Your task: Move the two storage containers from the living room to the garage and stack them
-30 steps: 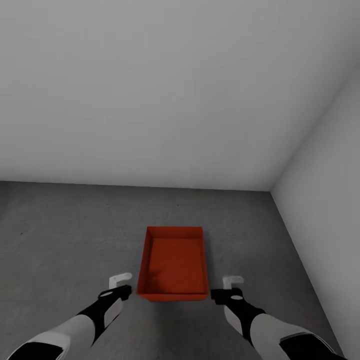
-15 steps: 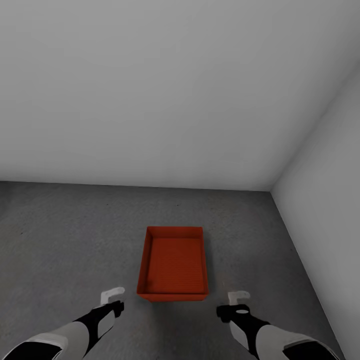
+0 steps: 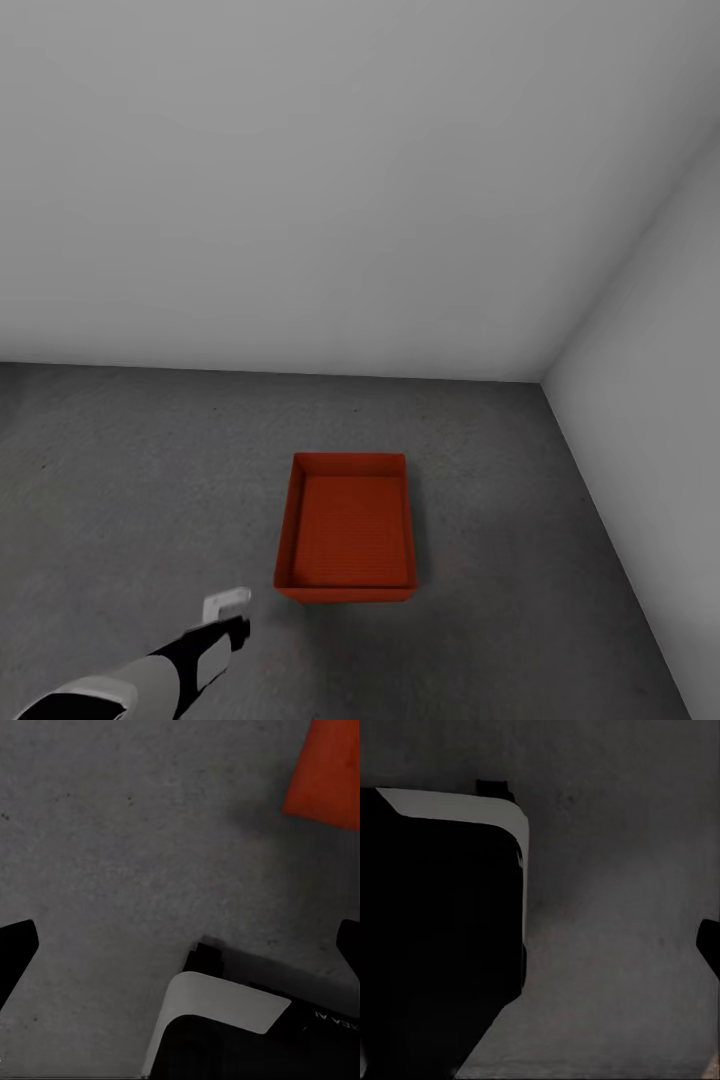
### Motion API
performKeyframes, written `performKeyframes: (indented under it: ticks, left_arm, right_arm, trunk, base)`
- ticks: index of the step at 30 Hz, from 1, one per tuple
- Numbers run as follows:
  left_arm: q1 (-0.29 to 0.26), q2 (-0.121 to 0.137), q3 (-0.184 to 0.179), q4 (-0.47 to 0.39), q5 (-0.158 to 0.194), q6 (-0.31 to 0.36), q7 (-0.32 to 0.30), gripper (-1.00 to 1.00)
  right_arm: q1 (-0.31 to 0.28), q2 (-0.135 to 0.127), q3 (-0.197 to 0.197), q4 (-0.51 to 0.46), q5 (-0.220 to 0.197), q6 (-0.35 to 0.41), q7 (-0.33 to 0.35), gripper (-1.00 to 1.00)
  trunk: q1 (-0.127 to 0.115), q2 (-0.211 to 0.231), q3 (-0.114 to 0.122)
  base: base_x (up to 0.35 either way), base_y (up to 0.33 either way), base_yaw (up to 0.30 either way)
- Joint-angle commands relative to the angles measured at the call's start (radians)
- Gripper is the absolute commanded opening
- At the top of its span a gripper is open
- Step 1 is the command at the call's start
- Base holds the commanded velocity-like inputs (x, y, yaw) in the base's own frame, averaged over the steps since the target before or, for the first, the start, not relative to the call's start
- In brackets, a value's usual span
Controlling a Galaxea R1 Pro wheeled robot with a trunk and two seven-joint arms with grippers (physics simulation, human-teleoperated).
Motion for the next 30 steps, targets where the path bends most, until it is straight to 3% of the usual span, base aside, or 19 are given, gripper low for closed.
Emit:
performKeyframes:
  ticks: [1, 3, 9, 11, 13, 17, 30]
  left_arm:
    - [0.005, 0.000, -0.009, 0.000, 0.007, 0.002, 0.003, 1.00]
    - [0.044, -0.001, -0.009, 0.000, 0.006, -0.003, 0.002, 1.00]
    - [0.184, -0.007, -0.009, 0.000, 0.003, -0.013, -0.003, 1.00]
    - [0.232, -0.008, -0.009, -0.001, 0.002, -0.015, -0.003, 1.00]
    - [0.265, -0.008, -0.009, 0.000, 0.003, -0.015, -0.004, 1.00]
    - [0.321, -0.003, -0.009, 0.000, 0.002, -0.016, -0.004, 1.00]
    - [0.327, -0.003, -0.009, -0.001, 0.002, -0.014, -0.004, 1.00]
  right_arm:
    - [0.012, 0.000, 0.010, 0.003, -0.010, -0.004, -0.002, 1.00]
    - [0.053, -0.001, 0.010, 0.002, -0.010, -0.009, -0.002, 1.00]
    - [0.084, 0.001, 0.010, 0.003, -0.014, -0.031, -0.002, 1.00]
    - [0.121, 0.001, 0.010, 0.003, -0.021, -0.046, -0.001, 1.00]
    - [0.167, 0.003, 0.010, 0.003, -0.023, -0.065, 0.000, 1.00]
    - [0.188, 0.010, 0.010, 0.003, -0.025, -0.082, 0.004, 1.00]
    - [0.190, 0.012, 0.010, 0.003, -0.025, -0.073, 0.007, 1.00]
  trunk:
    - [0.001, -0.002, -0.001]
    - [0.001, -0.002, -0.001]
    - [0.001, -0.002, -0.001]
    - [0.001, -0.002, -0.001]
    - [0.001, -0.002, -0.001]
    - [0.001, -0.002, -0.001]
    - [0.001, -0.002, -0.001]
  base:
    - [0.000, 0.000, 0.000]
    - [0.000, 0.000, 0.000]
    - [0.000, 0.000, 0.000]
    - [0.000, 0.000, 0.000]
    - [0.000, 0.000, 0.000]
    - [0.000, 0.000, 0.000]
    - [0.000, 0.000, 0.000]
